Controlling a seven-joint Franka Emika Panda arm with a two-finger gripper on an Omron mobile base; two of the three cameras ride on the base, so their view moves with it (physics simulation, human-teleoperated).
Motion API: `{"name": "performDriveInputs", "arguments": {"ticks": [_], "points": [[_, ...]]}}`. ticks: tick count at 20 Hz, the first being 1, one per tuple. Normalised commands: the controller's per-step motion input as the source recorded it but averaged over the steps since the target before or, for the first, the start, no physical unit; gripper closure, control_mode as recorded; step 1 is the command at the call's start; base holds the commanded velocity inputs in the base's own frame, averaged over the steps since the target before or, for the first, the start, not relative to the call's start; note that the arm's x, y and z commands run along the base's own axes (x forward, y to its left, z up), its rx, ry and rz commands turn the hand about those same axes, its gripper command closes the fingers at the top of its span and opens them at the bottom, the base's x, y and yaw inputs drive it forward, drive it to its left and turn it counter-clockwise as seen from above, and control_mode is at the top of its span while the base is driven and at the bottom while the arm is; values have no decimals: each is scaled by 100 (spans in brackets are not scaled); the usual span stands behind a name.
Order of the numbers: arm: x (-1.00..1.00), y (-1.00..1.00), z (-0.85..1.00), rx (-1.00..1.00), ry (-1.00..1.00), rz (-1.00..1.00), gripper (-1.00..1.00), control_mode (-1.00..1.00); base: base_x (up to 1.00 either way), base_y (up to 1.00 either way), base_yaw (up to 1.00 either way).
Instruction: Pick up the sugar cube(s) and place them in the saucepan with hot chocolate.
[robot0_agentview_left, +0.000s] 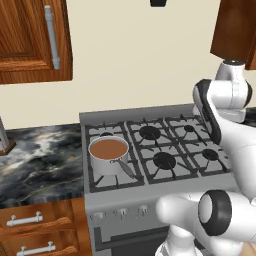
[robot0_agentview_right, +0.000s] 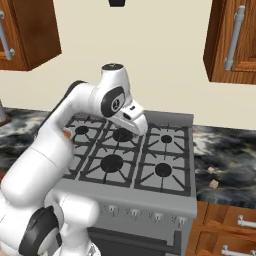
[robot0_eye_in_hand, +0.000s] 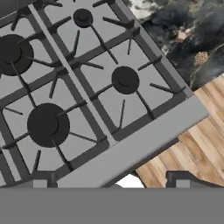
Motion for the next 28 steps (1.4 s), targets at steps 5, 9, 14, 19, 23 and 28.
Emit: {"name": "performDriveInputs", "arguments": {"ticks": [5,9,14,19,23,28], "points": [[-17,-98,-27,2,1,-39,-100,-100,0,0,0],[-10,-84,-36,0,6,-35,-100,-100,0,0,0],[0,-74,-39,0,12,-28,-100,-100,0,0,0],[0,-70,-38,0,13,-10,-100,-100,0,0,0],[0,-60,-42,3,11,1,-100,-100,0,0,0],[0,-41,-39,11,1,12,-100,-100,0,0,0]]}}
